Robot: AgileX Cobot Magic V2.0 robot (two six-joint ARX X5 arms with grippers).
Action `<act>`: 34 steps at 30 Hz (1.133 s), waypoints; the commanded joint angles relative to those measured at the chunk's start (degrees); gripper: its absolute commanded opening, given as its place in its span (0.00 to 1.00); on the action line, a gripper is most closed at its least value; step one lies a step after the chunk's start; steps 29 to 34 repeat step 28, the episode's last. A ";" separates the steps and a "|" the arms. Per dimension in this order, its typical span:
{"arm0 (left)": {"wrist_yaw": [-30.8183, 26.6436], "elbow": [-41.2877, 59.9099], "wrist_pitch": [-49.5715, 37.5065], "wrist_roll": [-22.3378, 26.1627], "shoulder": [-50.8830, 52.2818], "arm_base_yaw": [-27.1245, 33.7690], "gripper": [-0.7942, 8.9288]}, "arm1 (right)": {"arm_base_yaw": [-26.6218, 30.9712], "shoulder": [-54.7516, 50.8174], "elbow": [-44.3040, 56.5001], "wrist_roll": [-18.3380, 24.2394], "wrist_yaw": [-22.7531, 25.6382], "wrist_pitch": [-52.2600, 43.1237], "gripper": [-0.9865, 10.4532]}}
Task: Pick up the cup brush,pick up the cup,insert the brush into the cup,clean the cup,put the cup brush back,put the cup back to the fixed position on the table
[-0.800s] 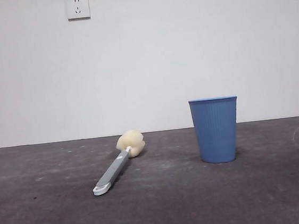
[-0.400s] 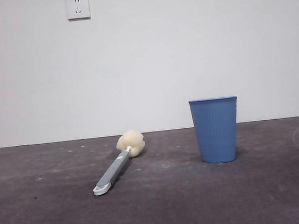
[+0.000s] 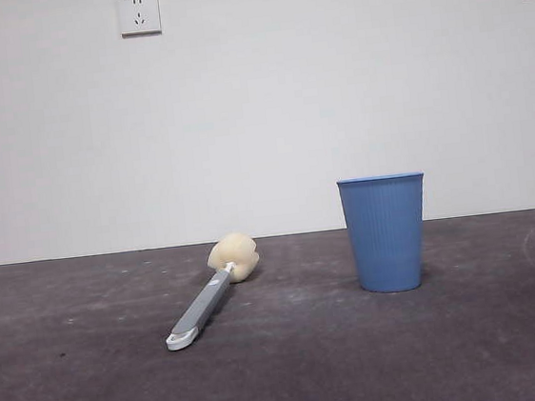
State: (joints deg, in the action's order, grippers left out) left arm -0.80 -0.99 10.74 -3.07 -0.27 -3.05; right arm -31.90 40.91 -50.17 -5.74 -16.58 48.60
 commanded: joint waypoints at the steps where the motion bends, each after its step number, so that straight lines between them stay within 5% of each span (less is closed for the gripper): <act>1: 0.24 0.79 -0.09 -0.35 0.15 0.15 0.08 | 2.86 -1.68 0.48 10.38 1.44 -4.98 0.09; 14: 0.26 0.79 -0.11 -0.35 0.15 0.15 0.08 | 25.59 -17.33 22.99 11.43 -1.51 -30.64 0.09; 20: 0.26 0.79 -0.11 -0.33 0.15 0.15 0.08 | 29.03 -26.03 34.73 7.61 -0.31 -38.10 0.09; 27: 0.26 0.79 -0.11 -0.33 0.15 0.15 0.08 | 29.70 -34.67 43.30 1.90 6.36 -38.14 0.09; 34: 0.26 0.79 -0.11 -0.35 0.15 0.15 0.08 | 29.70 -35.63 44.17 1.49 6.47 -38.14 0.09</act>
